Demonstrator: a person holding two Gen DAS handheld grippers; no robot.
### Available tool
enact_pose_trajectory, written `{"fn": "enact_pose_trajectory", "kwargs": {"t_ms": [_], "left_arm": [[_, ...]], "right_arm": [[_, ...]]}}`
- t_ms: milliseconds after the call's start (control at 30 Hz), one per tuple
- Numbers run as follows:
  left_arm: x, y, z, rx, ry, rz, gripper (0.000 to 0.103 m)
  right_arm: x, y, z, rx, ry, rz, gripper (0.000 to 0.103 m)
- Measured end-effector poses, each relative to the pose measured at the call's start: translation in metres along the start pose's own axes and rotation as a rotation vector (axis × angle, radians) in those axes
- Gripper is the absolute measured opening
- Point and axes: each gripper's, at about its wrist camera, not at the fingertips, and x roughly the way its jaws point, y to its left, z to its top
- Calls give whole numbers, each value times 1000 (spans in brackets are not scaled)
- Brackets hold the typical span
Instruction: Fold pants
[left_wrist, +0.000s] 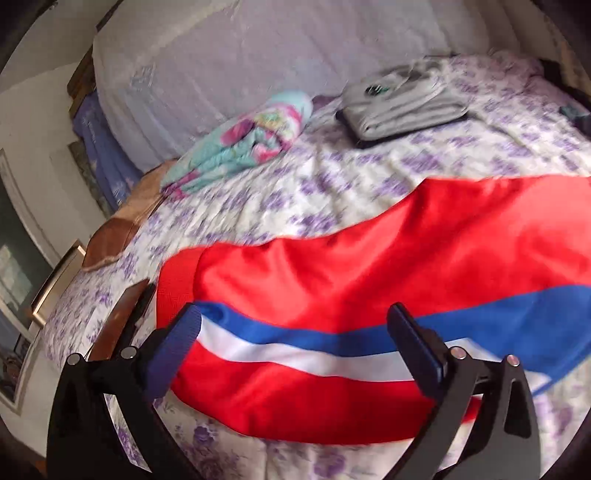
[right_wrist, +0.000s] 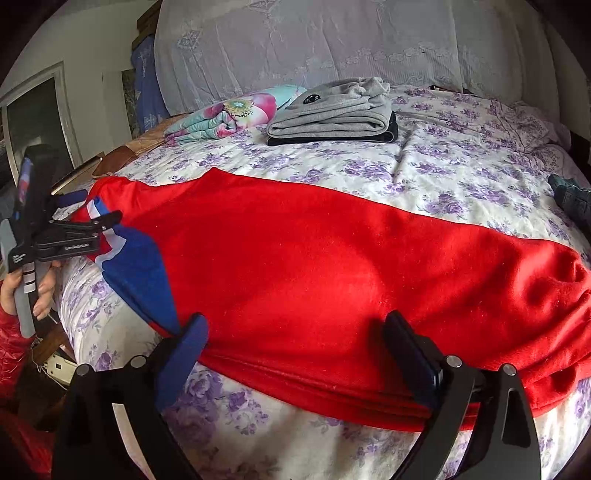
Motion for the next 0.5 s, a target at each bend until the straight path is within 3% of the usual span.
{"fn": "enact_pose_trajectory", "kwargs": {"t_ms": [67, 133, 200, 267, 300, 367, 500], "left_arm": [[-32, -18, 10, 43, -102, -86, 98], [-48, -47, 18, 114, -150, -173, 98], [-43, -78, 19, 179, -141, -247, 98], [-13, -111, 9, 245, -45, -265, 99], [0, -120, 3, 230, -4, -273, 99], [4, -97, 7, 93, 27, -388, 99], [31, -54, 4, -164, 159, -473, 98]], "right_arm": [[0, 0, 0, 3, -5, 2, 97], [-1, -2, 0, 12, -17, 4, 97], [-8, -5, -2, 48, -55, -12, 97], [-25, -14, -7, 137, -113, -21, 97], [-35, -20, -11, 187, -132, 14, 97], [-61, -38, -21, 293, -176, 63, 97], [-99, -92, -40, 516, -179, -18, 97]]}}
